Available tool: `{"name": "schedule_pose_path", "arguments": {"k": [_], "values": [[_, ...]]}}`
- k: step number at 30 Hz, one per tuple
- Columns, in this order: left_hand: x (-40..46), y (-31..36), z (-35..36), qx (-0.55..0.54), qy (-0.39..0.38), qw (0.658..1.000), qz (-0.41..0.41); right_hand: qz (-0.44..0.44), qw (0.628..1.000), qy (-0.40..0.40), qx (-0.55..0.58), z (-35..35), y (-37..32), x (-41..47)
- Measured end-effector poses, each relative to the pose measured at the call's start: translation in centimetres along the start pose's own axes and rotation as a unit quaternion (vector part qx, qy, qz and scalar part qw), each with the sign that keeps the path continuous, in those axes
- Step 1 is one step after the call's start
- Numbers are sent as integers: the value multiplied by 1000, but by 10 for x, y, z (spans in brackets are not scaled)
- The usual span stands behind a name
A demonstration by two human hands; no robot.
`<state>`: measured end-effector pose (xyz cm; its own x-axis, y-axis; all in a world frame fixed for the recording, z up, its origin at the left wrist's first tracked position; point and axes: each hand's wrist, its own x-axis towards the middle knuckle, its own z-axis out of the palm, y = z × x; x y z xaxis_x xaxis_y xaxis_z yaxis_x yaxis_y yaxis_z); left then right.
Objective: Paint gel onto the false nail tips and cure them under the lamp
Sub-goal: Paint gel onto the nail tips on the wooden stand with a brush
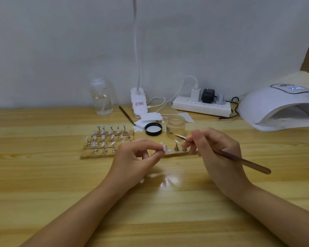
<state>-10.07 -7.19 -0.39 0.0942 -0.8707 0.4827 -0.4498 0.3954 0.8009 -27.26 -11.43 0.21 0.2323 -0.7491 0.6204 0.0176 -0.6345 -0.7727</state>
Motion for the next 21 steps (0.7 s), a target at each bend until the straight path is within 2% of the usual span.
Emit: {"name": "schedule_pose_path", "arguments": {"k": [4,17,21], "values": [[0,-3,-1,3,-13,1000,-2,3,999,-13,49,3,3,-6],[0,-4,-2,7,-28,999,-40,-19,999,-46,-6,4,9,-7],[0,-3,-2,19,-41,998,-43,6,998,-52,25,4,9,-9]]}}
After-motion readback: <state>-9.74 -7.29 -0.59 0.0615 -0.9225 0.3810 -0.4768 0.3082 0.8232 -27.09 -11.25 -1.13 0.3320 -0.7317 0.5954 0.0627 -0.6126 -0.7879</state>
